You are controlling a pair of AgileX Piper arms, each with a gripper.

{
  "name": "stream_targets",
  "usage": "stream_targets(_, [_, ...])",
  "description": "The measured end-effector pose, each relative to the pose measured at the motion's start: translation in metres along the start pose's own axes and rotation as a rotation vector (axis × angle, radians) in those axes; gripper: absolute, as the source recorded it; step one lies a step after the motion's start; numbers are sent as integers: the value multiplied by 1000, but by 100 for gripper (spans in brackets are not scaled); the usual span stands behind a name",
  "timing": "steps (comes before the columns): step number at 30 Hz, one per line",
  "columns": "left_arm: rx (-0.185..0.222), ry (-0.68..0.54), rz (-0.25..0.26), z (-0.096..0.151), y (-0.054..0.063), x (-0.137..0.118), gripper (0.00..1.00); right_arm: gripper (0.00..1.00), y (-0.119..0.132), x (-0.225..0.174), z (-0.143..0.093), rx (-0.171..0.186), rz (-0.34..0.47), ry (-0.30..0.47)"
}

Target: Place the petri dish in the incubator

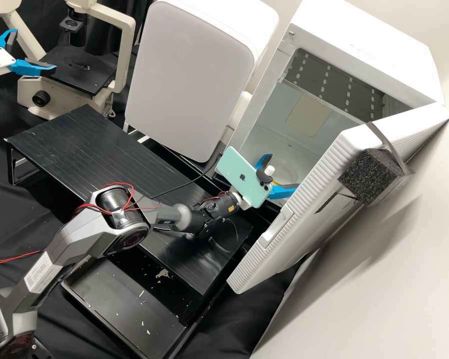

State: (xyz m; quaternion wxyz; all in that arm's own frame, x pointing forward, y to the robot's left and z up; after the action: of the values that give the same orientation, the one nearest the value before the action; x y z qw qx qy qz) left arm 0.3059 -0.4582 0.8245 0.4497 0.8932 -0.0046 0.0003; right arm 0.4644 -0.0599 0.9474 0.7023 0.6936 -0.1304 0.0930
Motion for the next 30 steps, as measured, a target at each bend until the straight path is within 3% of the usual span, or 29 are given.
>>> stream_targets(19, [0, 0, 0, 0, 0, 0, 100, 100, -3, -8, 7, 2, -6, -15])
stream_targets(23, [0, 0, 0, 0, 0, 0, 100, 100, 3, -21, 9, -2, -8, -9])
stream_targets(30, [0, 0, 0, 0, 0, 0, 100, 100, 22, -58, 11, 30, 6, 35])
